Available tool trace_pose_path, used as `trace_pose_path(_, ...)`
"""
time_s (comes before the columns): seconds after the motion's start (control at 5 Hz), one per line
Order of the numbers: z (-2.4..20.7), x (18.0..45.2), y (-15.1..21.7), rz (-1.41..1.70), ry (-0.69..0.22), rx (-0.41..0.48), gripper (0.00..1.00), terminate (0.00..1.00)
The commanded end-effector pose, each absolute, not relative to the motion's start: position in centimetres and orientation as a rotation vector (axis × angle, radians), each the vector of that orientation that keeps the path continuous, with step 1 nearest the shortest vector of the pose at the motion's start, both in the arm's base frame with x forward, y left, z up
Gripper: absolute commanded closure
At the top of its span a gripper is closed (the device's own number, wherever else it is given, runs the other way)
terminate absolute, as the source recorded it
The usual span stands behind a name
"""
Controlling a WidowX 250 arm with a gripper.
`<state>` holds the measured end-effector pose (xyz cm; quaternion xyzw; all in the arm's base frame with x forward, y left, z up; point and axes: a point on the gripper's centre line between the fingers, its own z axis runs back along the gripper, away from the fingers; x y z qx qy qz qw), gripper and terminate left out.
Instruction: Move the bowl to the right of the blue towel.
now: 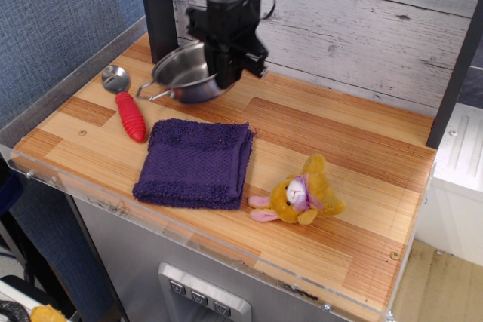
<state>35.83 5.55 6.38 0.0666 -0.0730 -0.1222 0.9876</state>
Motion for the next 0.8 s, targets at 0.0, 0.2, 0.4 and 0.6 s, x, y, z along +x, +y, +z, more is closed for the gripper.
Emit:
trace_pose_path(0.0,12.0,36.0,2.0,-0.315,-0.309,0.124,1.0,0.0)
trace_pose_path(0.2,12.8,34.7,-0.7,-0.388,-0.321,0.101,1.0,0.0)
trace_pose_path(0.4,12.6,33.5,-2.7,-0.449,-0.326,0.086,1.0,0.0)
trace_pose_path(0.6,12.0,32.2,-4.7,-0.52,-0.318,0.073,1.0,0.0)
